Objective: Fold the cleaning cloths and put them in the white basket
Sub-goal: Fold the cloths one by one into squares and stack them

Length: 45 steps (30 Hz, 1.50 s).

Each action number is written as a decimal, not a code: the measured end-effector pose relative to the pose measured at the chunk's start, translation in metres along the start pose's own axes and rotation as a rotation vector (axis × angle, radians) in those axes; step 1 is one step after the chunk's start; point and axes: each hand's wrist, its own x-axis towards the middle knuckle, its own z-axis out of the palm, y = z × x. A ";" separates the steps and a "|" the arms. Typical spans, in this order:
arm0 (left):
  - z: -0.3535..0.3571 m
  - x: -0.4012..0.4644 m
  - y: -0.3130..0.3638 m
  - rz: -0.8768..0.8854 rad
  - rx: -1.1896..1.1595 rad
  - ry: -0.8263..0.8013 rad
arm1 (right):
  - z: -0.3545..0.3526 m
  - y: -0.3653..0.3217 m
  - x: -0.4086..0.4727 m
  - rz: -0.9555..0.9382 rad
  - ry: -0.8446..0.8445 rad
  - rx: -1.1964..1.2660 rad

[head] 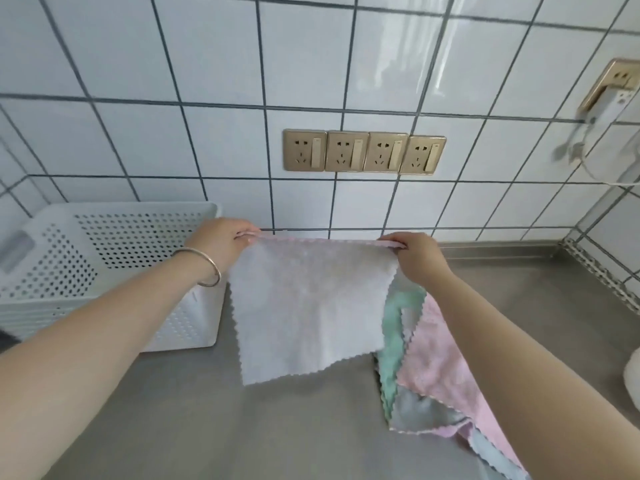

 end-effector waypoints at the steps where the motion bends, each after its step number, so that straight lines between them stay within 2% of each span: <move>1: -0.007 -0.003 -0.006 -0.024 0.003 0.022 | 0.004 -0.010 -0.002 -0.015 0.035 0.033; 4: -0.032 -0.029 -0.017 0.017 0.055 0.082 | 0.009 -0.028 -0.020 -0.109 0.118 0.078; 7: -0.041 -0.075 -0.030 0.079 0.034 0.042 | 0.016 -0.022 -0.054 -0.175 0.063 -0.027; 11: -0.016 -0.135 -0.063 0.023 0.001 -0.130 | 0.045 0.007 -0.099 -0.169 -0.234 -0.154; 15: 0.045 -0.173 -0.112 -0.065 0.092 -0.340 | 0.093 0.043 -0.131 -0.098 -0.541 -0.235; 20: 0.090 -0.208 -0.129 -0.200 0.103 -0.558 | 0.131 0.077 -0.158 -0.021 -0.737 -0.298; 23: 0.096 -0.218 -0.129 -0.195 0.113 -0.709 | 0.136 0.082 -0.165 -0.044 -0.856 -0.401; 26: 0.097 -0.218 -0.126 -0.172 0.139 -0.926 | 0.136 0.083 -0.166 0.008 -1.031 -0.445; 29: 0.098 -0.212 -0.126 -0.219 0.104 -1.055 | 0.131 0.084 -0.161 0.108 -1.080 -0.404; 32: 0.094 -0.199 -0.132 -0.371 -0.038 -0.978 | 0.129 0.090 -0.150 0.279 -1.009 -0.208; 34: 0.096 -0.191 -0.131 -0.510 -0.261 -0.796 | 0.135 0.098 -0.144 0.410 -0.848 -0.018; 36: 0.105 -0.184 -0.129 -0.689 -0.526 -0.549 | 0.147 0.105 -0.140 0.553 -0.658 0.183; 37: 0.110 -0.180 -0.130 -0.751 -0.587 -0.428 | 0.154 0.105 -0.136 0.605 -0.577 0.253; 40: 0.127 -0.168 -0.138 -0.759 -0.448 -0.208 | 0.172 0.091 -0.126 0.640 -0.394 0.298; 45: 0.149 -0.149 -0.141 -0.762 -0.166 -0.110 | 0.191 0.078 -0.109 0.589 -0.282 0.159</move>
